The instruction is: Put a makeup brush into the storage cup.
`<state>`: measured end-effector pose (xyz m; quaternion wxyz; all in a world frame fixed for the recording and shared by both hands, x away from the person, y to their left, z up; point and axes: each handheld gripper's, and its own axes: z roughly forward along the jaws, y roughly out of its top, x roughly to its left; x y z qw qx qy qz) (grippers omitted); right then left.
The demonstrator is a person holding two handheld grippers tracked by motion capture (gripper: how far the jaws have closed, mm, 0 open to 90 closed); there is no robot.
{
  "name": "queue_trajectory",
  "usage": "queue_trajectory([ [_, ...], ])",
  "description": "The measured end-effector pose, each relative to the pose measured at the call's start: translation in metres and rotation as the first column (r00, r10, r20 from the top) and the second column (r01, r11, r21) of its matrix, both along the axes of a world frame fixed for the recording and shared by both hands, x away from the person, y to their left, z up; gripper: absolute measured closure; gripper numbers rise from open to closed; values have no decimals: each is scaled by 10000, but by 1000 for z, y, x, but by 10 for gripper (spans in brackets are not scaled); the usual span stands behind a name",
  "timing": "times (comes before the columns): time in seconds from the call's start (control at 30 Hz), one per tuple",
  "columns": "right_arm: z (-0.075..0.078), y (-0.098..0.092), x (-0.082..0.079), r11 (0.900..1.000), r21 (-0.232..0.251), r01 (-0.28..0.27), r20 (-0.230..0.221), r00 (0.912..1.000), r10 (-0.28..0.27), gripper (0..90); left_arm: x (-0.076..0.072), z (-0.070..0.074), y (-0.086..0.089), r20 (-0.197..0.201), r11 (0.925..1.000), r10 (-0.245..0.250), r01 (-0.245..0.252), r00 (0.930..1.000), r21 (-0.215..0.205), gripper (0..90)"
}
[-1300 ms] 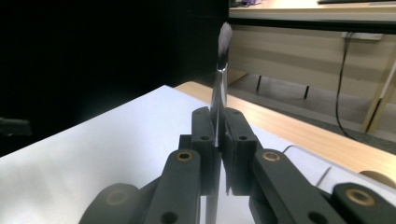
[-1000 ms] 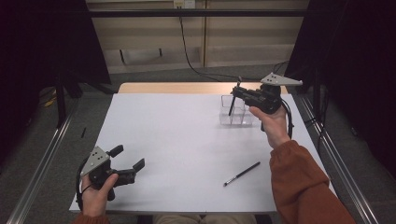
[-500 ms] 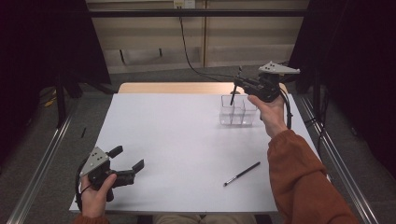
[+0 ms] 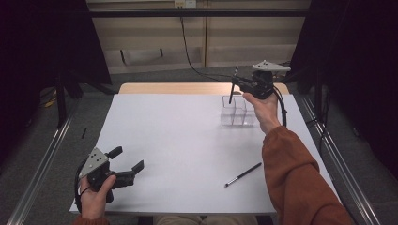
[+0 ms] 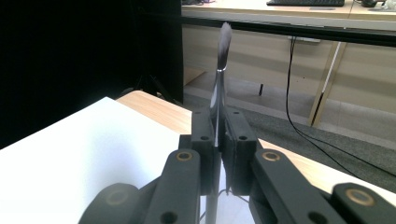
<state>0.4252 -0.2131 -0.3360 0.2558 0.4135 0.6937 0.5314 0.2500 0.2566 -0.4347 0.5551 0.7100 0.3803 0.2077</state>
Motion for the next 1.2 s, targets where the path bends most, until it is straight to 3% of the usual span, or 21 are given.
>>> queue_trajectory([
  [0.17,-3,1,2,9997,-175,170,-27,9999,-171,843,2,-1,0,7,10000,0,0,10000,83,26],
  [0.53,-16,8,6,9991,-434,-31,-247,9997,20,842,3,-1,3,4,9998,33,-33,10000,200,26],
  [1.2,-46,-3,5,9993,-85,361,-833,9959,-367,842,3,-1,1,68,9998,13,-15,10000,202,26],
])
